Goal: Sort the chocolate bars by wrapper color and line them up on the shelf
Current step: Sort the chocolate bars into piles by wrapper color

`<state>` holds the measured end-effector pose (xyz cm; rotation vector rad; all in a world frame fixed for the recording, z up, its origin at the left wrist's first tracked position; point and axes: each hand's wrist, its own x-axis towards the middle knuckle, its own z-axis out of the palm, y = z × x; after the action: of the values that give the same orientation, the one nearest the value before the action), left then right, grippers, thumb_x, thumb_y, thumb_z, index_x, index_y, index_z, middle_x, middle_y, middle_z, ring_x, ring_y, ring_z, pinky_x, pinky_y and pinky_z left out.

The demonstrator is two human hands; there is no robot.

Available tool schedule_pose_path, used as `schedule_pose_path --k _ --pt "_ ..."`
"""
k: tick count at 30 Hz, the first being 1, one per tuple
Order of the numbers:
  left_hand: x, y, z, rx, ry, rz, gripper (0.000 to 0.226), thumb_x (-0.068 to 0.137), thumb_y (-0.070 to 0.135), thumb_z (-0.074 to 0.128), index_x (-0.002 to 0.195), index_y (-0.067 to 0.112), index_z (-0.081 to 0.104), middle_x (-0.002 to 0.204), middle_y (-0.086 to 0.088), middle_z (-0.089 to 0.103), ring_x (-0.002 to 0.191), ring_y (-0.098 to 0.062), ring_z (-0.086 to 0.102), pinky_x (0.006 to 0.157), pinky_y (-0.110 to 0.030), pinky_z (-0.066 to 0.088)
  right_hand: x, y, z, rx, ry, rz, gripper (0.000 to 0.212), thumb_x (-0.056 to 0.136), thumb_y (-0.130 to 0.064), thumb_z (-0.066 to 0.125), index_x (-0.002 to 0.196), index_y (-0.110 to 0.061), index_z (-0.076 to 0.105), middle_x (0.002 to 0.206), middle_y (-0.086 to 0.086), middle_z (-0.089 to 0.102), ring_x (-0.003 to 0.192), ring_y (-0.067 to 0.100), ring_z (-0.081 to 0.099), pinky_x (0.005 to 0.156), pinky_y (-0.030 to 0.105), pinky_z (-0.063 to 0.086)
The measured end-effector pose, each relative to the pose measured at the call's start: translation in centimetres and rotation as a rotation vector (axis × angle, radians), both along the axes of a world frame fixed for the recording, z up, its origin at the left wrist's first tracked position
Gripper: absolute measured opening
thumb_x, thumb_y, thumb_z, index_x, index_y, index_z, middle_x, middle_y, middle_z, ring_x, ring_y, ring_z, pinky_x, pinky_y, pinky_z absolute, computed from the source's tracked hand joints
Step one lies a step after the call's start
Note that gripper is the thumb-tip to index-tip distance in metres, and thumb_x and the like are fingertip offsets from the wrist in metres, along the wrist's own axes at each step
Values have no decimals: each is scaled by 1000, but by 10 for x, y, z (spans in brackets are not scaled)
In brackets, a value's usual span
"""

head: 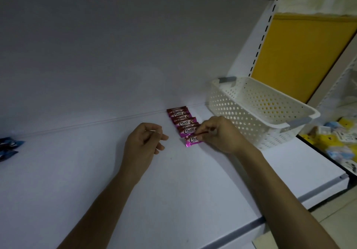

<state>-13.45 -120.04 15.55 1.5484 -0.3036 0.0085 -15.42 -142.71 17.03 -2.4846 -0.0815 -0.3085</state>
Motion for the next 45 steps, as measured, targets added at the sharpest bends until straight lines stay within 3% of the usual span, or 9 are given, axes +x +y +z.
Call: schedule_pose_path --k 4,8,13,19,23,26,28,35,45 --pt "-1 1 0 0 -1 0 13 95 6 54 90 16 61 75 3 72 55 -7 59 50 -16 46 5 8 -4 -143 -158 -80 15 74 -19 79 87 -26 78 86 -3 70 85 22 53 80 32 41" --pt "0 1 0 0 8 -4 14 94 5 53 90 16 61 74 4 72 55 -7 59 49 -16 45 7 11 -6 -189 -176 -117 15 75 -21 78 90 -25 77 91 1 68 88 25 54 80 34 43" --pt "1 0 -2 18 -4 17 14 94 5 55 90 16 61 76 2 71 54 -7 59 50 -16 45 9 14 -8 -269 -189 -144 16 77 -18 76 92 -20 75 92 6 65 88 25 50 75 28 32" --pt "4 -3 -4 92 -42 92 15 93 4 55 90 18 60 85 -1 71 63 -8 63 59 -18 49 1 29 1 -215 -245 -127 15 81 -15 70 95 -17 72 92 5 64 88 26 53 78 36 42" --pt "3 0 0 304 -153 280 23 90 11 62 112 17 57 111 0 63 96 -15 61 78 -18 48 -3 57 15 -295 -176 -8 38 85 -19 64 122 -17 60 117 5 61 104 26 54 89 36 42" --pt "2 17 8 548 -228 327 51 89 19 66 136 14 46 136 -6 52 125 -24 47 103 -36 40 -5 82 22 -244 -132 87 52 89 -19 60 138 -17 44 140 3 48 126 21 43 105 31 32" --pt "-1 39 14 702 -289 352 61 88 24 67 142 13 41 146 -6 44 135 -26 38 110 -41 30 -2 105 22 -245 -122 159 55 90 -19 59 142 -15 39 145 5 42 133 22 37 110 31 26" --pt "-28 149 15 1017 -337 526 63 88 27 67 143 13 40 151 -7 38 138 -29 35 110 -47 30 10 206 16 -284 -90 400 57 94 -25 53 145 -18 31 151 5 32 136 24 30 110 34 24" --pt "-89 258 5 1164 -183 772 57 84 34 60 135 12 49 140 -11 49 126 -33 45 98 -47 41 6 329 10 -315 -129 700 53 95 -31 51 143 -19 35 146 4 37 131 22 35 106 33 29"
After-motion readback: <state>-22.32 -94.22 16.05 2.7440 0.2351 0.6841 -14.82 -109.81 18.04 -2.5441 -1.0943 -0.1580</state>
